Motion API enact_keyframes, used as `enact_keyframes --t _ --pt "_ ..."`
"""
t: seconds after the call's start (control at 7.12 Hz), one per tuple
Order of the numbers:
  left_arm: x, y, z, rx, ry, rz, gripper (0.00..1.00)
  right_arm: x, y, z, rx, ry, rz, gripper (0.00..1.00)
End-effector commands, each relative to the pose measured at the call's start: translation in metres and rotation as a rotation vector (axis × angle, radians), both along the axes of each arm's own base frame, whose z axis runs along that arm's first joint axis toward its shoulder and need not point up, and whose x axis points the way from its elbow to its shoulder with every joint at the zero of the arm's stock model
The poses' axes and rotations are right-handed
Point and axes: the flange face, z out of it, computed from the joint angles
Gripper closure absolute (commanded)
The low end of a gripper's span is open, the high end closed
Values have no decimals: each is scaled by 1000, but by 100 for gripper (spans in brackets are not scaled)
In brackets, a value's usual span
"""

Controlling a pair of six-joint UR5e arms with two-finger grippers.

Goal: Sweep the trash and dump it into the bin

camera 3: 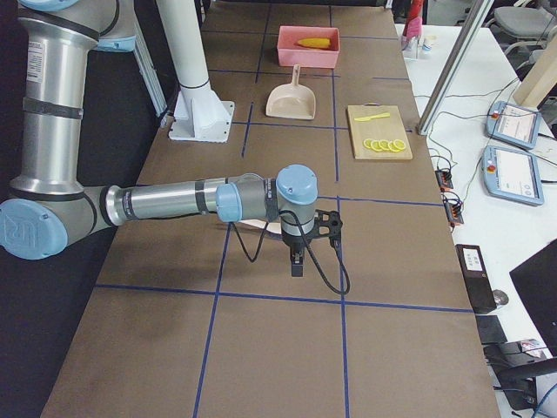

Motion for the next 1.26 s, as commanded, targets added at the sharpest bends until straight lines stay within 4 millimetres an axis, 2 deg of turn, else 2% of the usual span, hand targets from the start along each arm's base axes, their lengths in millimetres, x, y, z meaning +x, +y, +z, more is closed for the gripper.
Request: enact_keyframes --t 0.0,0.28,0.42,0.56,0.84,1.12 --pt "-10 22 43 -58 8 -21 0 23 -11 38 -3 -41 -22 0" --pt "-13 37 64 -42 2 -26 0 39 -7 67 -6 -67 -36 0" --pt "-18 50 80 -26 -49 -23 0 41 -9 67 -9 -67 -27 0" --pt "-21 56 86 -13 -72 -23 0 42 -9 67 -11 -66 -24 0" --pt "-32 65 93 -10 -127 -30 0 42 -5 74 -26 -64 -23 0" --pt "-32 69 99 7 -130 -51 0 43 -7 74 -27 -66 -20 0"
